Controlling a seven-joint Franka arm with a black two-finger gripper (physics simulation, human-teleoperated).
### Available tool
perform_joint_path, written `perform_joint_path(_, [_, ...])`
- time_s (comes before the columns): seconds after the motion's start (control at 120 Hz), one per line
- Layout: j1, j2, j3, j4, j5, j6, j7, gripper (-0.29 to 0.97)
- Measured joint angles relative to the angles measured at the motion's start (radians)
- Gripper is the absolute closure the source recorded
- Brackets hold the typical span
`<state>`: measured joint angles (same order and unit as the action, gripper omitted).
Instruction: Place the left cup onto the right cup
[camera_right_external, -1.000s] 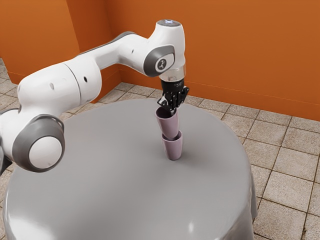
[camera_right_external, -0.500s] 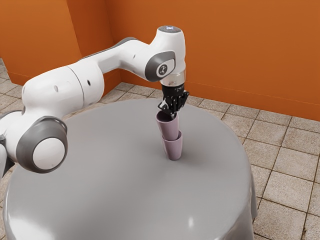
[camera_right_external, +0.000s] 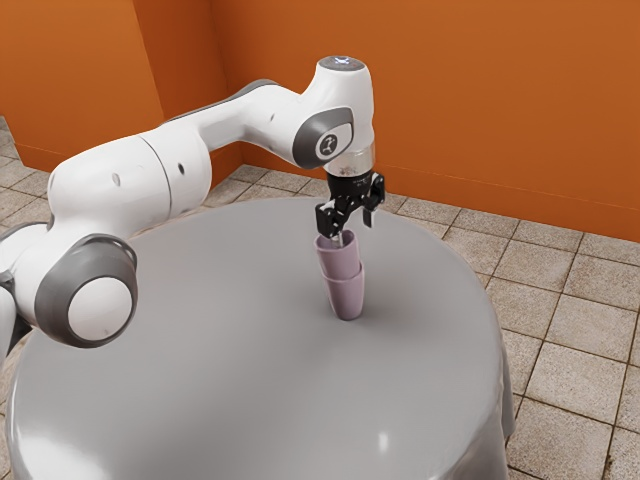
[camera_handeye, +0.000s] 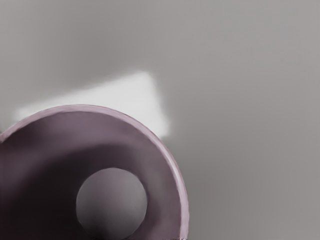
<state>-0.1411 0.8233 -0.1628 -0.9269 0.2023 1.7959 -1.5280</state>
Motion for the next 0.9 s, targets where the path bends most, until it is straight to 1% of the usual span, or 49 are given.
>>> perform_joint_path(0.225, [0.000,-0.001,0.000,-0.001,0.000,0.006,-0.003,0.04])
perform_joint_path(0.475, [0.000,-0.003,0.000,0.000,0.000,0.008,-0.006,0.01])
perform_joint_path(0.575, [-0.001,-0.024,0.000,-0.002,0.001,0.006,-0.006,0.01])
perform_joint_path(0.725, [-0.003,-0.103,0.005,-0.023,0.000,-0.006,-0.004,0.00])
perform_joint_path(0.842, [-0.001,-0.237,0.009,-0.151,-0.006,-0.015,0.004,0.00])
perform_joint_path(0.9, [-0.001,-0.314,0.025,-0.229,-0.017,-0.019,0.015,0.00])
